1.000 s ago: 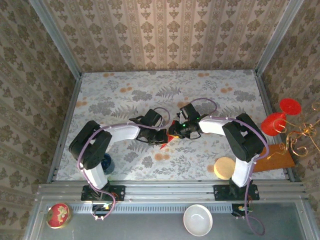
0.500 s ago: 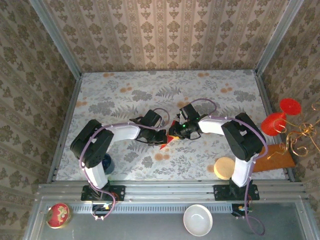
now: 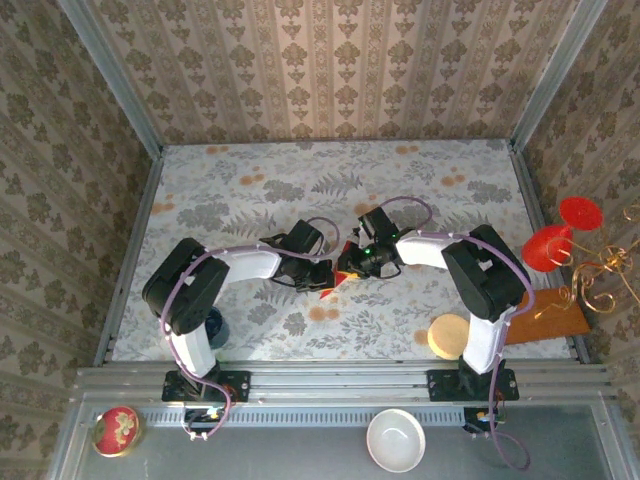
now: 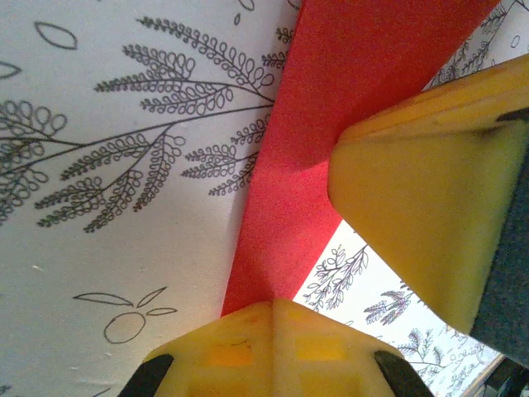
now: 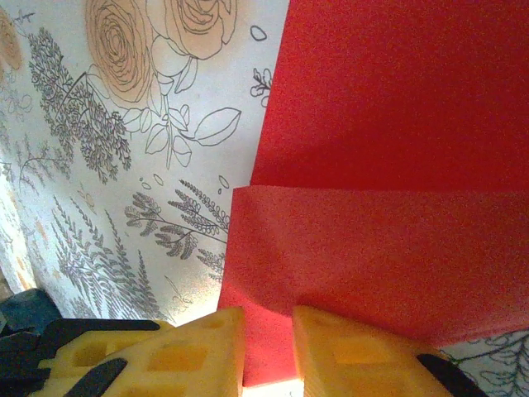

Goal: Fold a paper plane with a square sheet of paper (pick it up from the middle)
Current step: Fold the wing for the fifth time at the center of the table.

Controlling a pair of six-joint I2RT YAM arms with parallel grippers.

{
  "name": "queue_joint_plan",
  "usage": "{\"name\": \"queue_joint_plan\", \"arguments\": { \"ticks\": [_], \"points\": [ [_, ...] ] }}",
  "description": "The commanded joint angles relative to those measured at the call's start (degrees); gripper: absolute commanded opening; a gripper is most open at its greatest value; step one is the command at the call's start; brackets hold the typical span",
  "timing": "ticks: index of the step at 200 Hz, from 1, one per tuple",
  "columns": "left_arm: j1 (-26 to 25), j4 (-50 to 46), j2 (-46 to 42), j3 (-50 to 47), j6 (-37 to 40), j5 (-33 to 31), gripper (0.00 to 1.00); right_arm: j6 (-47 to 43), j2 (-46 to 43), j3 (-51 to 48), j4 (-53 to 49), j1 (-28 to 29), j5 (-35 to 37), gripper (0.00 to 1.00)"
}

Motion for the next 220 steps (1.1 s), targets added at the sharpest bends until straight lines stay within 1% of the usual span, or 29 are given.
{"name": "queue_joint_plan", "arguments": {
  "ticks": [1,87,140,183,220],
  "points": [
    [-0.1,-5.4,0.7,-0.9,1.0,0.2,0.04,-1.2,1.9,0.7,-3.9,-0.1,2.2,0.25],
    [-1.7,-11.7,-2.3,-1.4,3.2,-1.6,0.02,-1.2,3.1,1.3,-4.9,-0.1,3.0,0.24],
    [-1.8,-14.7,-3.6,0.5,4.3,-4.0,0.02,-1.2,3.6,1.5,-5.1,0.0,3.0,0.24],
    [-2.7,-13.6,-5.7,2.3,3.9,-5.3,0.02,-1.2,3.8,1.6,-5.4,0.0,3.1,0.24],
    [-3.1,-12.3,-3.8,3.3,3.4,-6.0,0.03,-1.1,4.1,1.8,-5.3,0.0,2.9,0.24]
  ]
}}
